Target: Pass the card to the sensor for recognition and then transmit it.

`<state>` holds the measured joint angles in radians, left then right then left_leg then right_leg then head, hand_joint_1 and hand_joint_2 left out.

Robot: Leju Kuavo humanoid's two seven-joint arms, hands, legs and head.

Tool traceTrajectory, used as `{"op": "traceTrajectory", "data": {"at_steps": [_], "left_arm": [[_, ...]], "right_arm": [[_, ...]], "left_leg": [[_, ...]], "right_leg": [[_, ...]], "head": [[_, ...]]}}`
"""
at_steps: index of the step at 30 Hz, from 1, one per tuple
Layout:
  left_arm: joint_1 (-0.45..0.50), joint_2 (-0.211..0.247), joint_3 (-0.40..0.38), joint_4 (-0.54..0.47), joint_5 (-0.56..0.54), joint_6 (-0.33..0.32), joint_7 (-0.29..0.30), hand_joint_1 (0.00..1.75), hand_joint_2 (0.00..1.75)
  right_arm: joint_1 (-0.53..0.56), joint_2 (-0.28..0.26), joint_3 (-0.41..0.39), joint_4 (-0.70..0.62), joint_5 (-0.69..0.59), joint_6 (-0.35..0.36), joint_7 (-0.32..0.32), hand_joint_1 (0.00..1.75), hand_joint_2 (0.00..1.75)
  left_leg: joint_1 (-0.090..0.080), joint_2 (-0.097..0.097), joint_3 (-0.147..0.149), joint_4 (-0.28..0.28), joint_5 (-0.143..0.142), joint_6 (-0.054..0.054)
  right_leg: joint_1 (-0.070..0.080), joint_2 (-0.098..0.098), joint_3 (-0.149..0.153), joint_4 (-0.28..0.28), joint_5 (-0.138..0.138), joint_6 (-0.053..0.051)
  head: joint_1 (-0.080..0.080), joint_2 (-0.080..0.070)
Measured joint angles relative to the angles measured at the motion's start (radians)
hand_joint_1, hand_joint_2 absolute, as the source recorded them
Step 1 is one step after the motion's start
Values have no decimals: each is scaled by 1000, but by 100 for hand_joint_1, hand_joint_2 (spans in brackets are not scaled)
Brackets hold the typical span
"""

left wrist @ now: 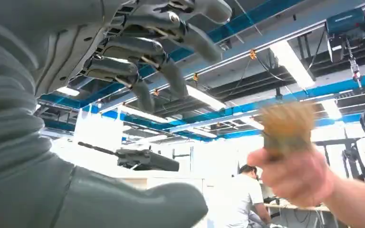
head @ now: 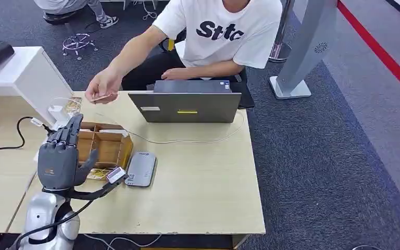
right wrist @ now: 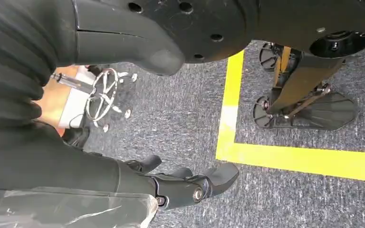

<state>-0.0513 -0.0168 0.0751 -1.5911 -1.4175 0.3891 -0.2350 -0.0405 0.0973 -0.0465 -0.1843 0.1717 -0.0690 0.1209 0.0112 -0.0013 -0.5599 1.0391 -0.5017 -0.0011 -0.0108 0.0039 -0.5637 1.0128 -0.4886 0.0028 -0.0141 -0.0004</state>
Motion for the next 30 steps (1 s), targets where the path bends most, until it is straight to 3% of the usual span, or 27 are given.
{"op": "traceTrajectory", "data": {"at_steps": [7,12,20,24,30], "left_arm": [[23,3,-1,3,-54,-7,-5,0,175],[35,42,-20,48,-121,-38,48,0,175],[41,89,-39,123,-124,-66,84,0,175],[42,98,-53,148,-108,-70,77,0,175],[42,87,-81,153,-76,-18,40,0,175]], "right_arm": [[0,0,-11,0,8,0,0,0,175],[0,0,-23,0,18,7,-8,0,175],[0,0,-31,0,34,16,-9,0,175],[0,0,-39,0,40,16,-9,0,175],[0,0,-49,0,45,13,-9,0,175]], "left_leg": [[0,0,0,0,0,0],[0,0,0,0,0,0],[0,0,0,0,0,0],[0,0,0,0,0,0],[0,0,0,0,0,0]], "right_leg": [[0,0,0,0,0,0],[0,0,0,0,0,0],[0,0,0,0,0,0],[0,0,0,0,0,0],[0,0,0,0,0,0]], "head": [[0,0],[0,0],[0,0],[0,0],[0,0]]}}
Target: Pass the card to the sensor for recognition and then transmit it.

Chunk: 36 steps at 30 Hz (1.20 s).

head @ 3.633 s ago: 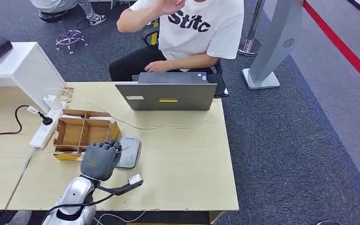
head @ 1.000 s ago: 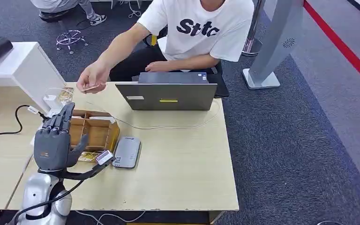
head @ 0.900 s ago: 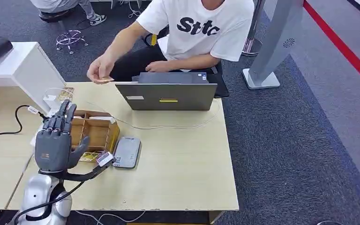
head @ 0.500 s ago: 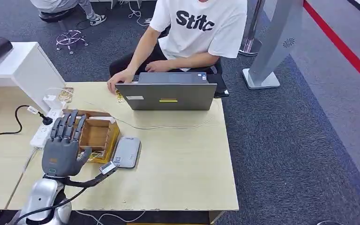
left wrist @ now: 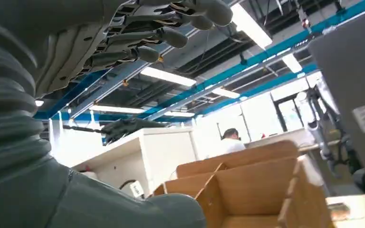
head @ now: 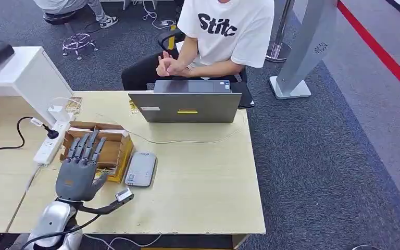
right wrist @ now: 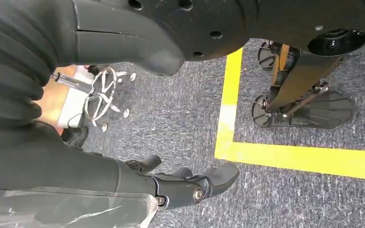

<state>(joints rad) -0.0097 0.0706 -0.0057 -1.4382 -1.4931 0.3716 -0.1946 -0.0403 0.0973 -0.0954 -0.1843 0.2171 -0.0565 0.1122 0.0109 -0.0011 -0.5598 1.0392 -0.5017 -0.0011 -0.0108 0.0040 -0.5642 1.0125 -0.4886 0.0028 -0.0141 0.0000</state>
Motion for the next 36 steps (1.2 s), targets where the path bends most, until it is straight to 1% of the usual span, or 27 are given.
{"op": "traceTrajectory", "data": {"at_steps": [3,6,8,9,11,12,15,21,27,36], "left_arm": [[-1,-14,-21,0,-5,37,-9,0,175],[-3,-29,-35,-5,-6,53,-16,0,175],[-3,-34,-47,-6,-5,43,-19,0,175],[-3,-37,-51,-6,-2,25,-20,0,175],[-4,-35,-58,-1,6,-49,-19,0,175],[-3,-30,-64,9,11,-72,-16,0,175],[-2,-15,-72,43,21,-105,0,0,175],[9,6,-75,72,26,-122,17,0,175],[13,14,-79,59,15,-116,30,0,175],[10,35,-76,48,-9,-133,80,0,175]], "right_arm": [[0,0,-3,0,2,0,0,0,175],[0,0,-10,0,3,0,1,0,175],[0,0,-15,0,5,-2,2,0,175],[0,0,-18,0,6,-2,2,0,175],[0,0,-21,0,15,1,2,0,175],[0,0,-22,0,20,2,2,0,175],[0,0,-24,0,30,5,2,0,175],[0,0,-28,0,34,5,1,0,175],[0,0,-50,0,30,4,-2,0,175],[0,0,-69,0,42,5,-5,0,175]], "left_leg": [[0,0,0,0,0,0],[0,0,0,0,0,0],[0,0,0,0,0,0],[0,0,0,0,0,0],[0,0,0,0,0,0],[0,0,0,0,0,0],[1,0,0,0,0,0],[0,0,0,-1,0,0],[0,0,0,0,0,0],[0,0,0,0,0,0]], "right_leg": [[0,0,0,0,0,0],[0,0,0,0,0,0],[0,0,0,0,0,0],[0,0,0,0,0,0],[0,0,0,0,0,0],[0,0,0,0,0,0],[0,0,0,0,0,0],[0,0,0,0,0,0],[0,0,0,0,0,0],[0,0,0,0,0,0]], "head": [[0,0],[0,0],[0,0],[0,0],[0,0],[0,0],[0,0],[0,0],[0,0],[0,0]]}}
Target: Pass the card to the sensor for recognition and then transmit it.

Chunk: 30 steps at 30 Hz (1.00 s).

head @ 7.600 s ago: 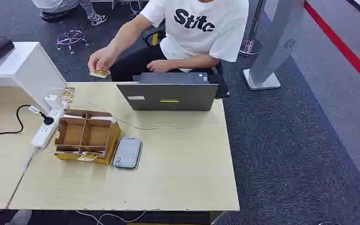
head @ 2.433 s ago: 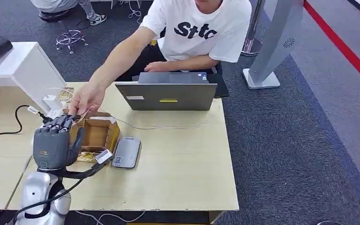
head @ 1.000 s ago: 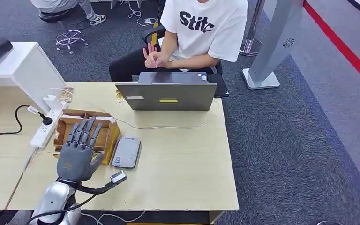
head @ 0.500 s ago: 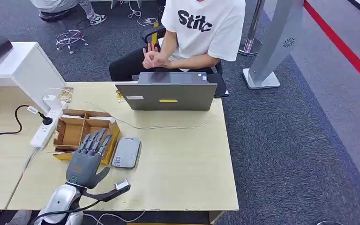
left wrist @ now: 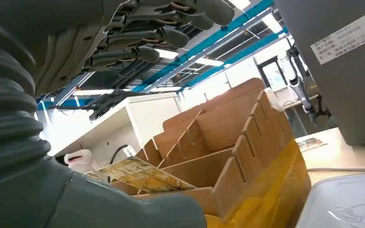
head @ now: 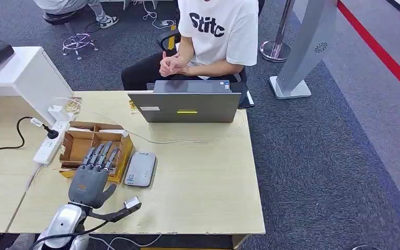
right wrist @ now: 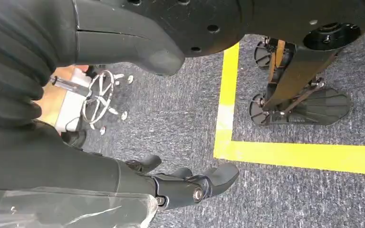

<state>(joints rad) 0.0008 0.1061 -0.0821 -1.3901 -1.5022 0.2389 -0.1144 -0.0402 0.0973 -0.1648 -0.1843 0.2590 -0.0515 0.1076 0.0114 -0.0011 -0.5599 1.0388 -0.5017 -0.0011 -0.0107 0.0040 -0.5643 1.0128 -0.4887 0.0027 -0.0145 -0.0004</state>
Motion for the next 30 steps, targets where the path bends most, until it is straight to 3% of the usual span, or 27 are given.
{"op": "traceTrajectory", "data": {"at_steps": [20,21,30], "left_arm": [[-10,10,85,68,-45,3,52,2,175],[-10,10,86,68,-45,3,56,175,175],[-14,10,87,69,-45,3,72,175,175]], "right_arm": [[0,0,-27,0,35,1,0,0,175],[0,0,-28,0,35,1,0,0,175],[0,0,-30,0,44,3,3,0,175]], "left_leg": [[0,0,0,0,0,0],[0,0,0,0,0,0],[0,0,0,0,0,0]], "right_leg": [[0,0,0,0,0,0],[0,0,0,0,0,0],[0,0,0,0,0,0]], "head": [[0,0],[0,0],[0,0]]}}
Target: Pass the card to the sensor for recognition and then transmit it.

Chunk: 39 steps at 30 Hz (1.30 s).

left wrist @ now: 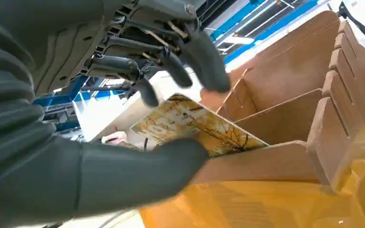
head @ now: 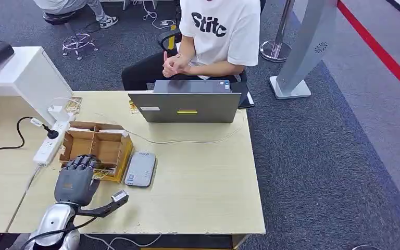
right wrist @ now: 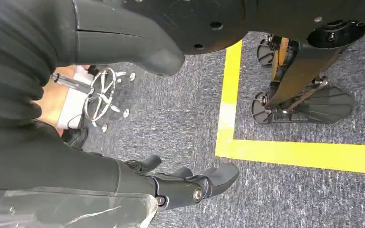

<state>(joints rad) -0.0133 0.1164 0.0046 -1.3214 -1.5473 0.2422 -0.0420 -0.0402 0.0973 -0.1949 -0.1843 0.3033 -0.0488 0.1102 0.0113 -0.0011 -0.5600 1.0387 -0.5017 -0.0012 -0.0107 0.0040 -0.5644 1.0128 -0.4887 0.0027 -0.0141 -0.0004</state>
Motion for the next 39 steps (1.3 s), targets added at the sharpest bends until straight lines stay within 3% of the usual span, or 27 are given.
{"op": "traceTrajectory", "data": {"at_steps": [6,10,14,19,24,39], "left_arm": [[-6,-11,3,0,0,2,-14,175,175],[-6,-33,11,-27,3,72,-32,175,175],[-14,-78,37,-118,25,126,-57,175,175],[-29,-129,79,-245,56,106,-75,175,175],[-38,-152,103,-309,68,83,-79,175,175],[-54,-171,155,-323,66,60,-79,175,175]], "right_arm": [[0,0,-14,0,3,1,0,0,175],[0,1,-26,0,9,-3,1,0,175],[0,4,-40,0,22,-6,1,0,175],[0,8,-52,0,34,-6,2,0,175],[0,9,-60,0,42,-4,1,0,175],[0,11,-70,0,59,-2,2,0,175]], "left_leg": [[0,0,0,0,0,0],[0,0,0,0,0,0],[0,0,0,0,0,0],[0,0,0,0,0,0],[0,0,0,0,0,0],[0,0,0,0,0,0]], "right_leg": [[0,0,0,0,0,0],[0,0,0,0,0,0],[0,0,0,0,0,0],[0,0,0,0,0,0],[0,0,0,0,0,0],[0,0,0,0,0,0]], "head": [[0,0],[0,0],[0,0],[0,0],[0,0],[0,0]]}}
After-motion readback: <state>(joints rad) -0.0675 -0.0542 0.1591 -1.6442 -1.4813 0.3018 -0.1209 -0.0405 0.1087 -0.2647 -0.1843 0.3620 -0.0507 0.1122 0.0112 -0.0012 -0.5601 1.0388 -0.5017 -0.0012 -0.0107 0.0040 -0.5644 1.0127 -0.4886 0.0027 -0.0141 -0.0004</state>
